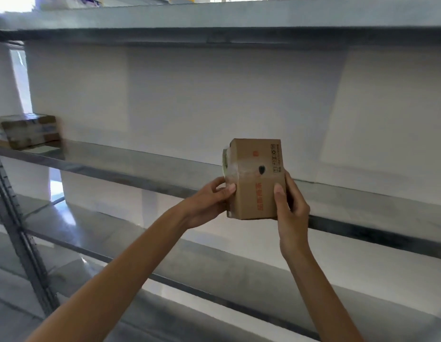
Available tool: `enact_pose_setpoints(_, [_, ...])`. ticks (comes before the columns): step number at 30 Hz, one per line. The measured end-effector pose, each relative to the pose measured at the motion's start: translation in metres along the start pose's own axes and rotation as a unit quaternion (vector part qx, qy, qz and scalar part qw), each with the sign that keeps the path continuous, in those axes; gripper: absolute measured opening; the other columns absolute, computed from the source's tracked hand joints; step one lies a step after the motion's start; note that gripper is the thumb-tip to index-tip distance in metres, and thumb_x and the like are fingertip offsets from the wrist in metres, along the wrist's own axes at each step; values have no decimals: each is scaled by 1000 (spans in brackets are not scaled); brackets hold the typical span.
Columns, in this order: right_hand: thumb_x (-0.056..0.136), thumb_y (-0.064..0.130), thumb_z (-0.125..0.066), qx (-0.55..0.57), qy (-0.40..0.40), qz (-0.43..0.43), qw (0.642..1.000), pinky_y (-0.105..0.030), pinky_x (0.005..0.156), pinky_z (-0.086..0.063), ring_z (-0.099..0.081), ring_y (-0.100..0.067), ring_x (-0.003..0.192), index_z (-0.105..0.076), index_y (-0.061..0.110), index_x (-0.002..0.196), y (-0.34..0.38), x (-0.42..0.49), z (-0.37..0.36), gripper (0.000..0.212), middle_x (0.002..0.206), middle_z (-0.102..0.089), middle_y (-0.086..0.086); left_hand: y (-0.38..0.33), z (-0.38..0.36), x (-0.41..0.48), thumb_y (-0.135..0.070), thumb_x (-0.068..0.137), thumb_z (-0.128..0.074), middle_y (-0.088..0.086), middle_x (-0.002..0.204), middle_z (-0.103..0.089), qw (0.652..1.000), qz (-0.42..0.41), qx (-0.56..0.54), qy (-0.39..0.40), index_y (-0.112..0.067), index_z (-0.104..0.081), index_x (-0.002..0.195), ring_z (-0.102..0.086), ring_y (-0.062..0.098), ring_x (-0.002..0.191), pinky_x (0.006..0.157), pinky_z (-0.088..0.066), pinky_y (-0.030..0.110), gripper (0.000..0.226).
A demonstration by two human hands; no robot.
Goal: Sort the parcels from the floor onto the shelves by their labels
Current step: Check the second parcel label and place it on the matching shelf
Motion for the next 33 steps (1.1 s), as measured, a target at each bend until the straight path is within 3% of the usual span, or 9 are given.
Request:
enact_pose_setpoints(4, [98, 30, -42, -30, -32, 3, 999, -25, 83, -57, -60, 5, 105, -40, 29, 140, -1, -1, -42, 43, 131, -54, 9, -11, 34, 2, -44, 46, -88, 11, 130, -57, 999, 23, -20, 32, -15, -37, 138, -56, 24, 118, 86, -56, 29, 109])
enact_pose_setpoints(10, [97, 39, -39, -193, -47, 18, 980, -16, 86, -51, -54, -3, 110, -28, 30, 146, 10, -11, -89, 51, 141, -47, 4, -27, 73, -4, -53, 41, -88, 9, 119, -61, 998, 16, 6, 53, -11, -42, 135, -60, 24, 104, 84, -51, 35, 113])
enact_pose_setpoints(13, [85, 64, -42, -319, -64, 12, 946, -39, 99, -49, -47, -17, 127, -13, 33, 149, 16, -13, -106, 76, 148, -37, 4, -31, 84, -5, -54, 44, -87, 12, 120, -58, 998, 10, 6, 58, -10, -40, 137, -59, 27, 103, 83, -53, 37, 113])
enact_pose_setpoints(16, [67, 82, -38, -445, -64, 37, 893, -43, 102, -42, -36, -23, 135, 1, 26, 150, 26, -17, -121, 107, 153, -24, 0, -38, 89, -5, -52, 43, -87, 12, 126, -59, 998, 8, -4, 58, -13, -39, 137, -60, 29, 112, 89, -54, 40, 113])
enact_pose_setpoints(19, [62, 84, -43, -489, -78, 37, 868, -44, 110, -31, -29, -25, 138, 7, 21, 150, 30, -17, -122, 119, 154, -19, -4, -45, 78, -4, -51, 54, -80, 13, 130, -56, 999, 6, 31, 40, -18, -37, 135, -59, 30, 115, 91, -53, 44, 97])
enact_pose_setpoints(23, [72, 63, -64, -392, -73, -16, 917, -46, 109, -38, -31, -25, 137, 8, 25, 150, 14, -11, -112, 112, 152, -18, -1, -51, 74, 3, -42, 74, -68, 10, 128, -56, 994, -23, 106, -1, -22, -37, 135, -59, 23, 111, 86, -56, 33, 71])
enact_pose_setpoints(27, [80, 38, -69, -189, -73, -40, 978, -31, 101, -40, -35, -18, 135, -7, 33, 150, 6, -7, -91, 93, 151, -25, 5, -54, 82, 6, -17, 92, -55, 5, 125, -60, 991, -46, 127, 24, -21, -42, 136, -59, 18, 112, 84, -55, 24, 45])
enact_pose_setpoints(30, [82, 38, -66, -68, -59, -54, 994, -34, 102, -43, -41, -18, 132, -15, 35, 149, -2, 0, -82, 84, 149, -34, 5, -53, 83, 9, -29, 89, -57, 4, 130, -56, 989, -41, 136, 29, -24, -41, 136, -58, 14, 112, 95, -52, 30, 50])
enact_pose_setpoints(33, [69, 58, -69, -26, -3, -67, 997, -40, 104, -45, -46, -17, 129, -22, 38, 146, -9, 7, -82, 93, 145, -42, 6, -41, 86, 16, -48, 76, -68, 6, 136, -52, 994, -7, 79, 72, -25, -35, 141, -53, 23, 123, 109, -40, 44, 77])
Point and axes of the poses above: each hand's wrist, its own x-axis towards the middle knuckle, its own z-axis out of the back of the hand, y = z × x, the point moved 4 cm from there along x, towards the middle knuckle
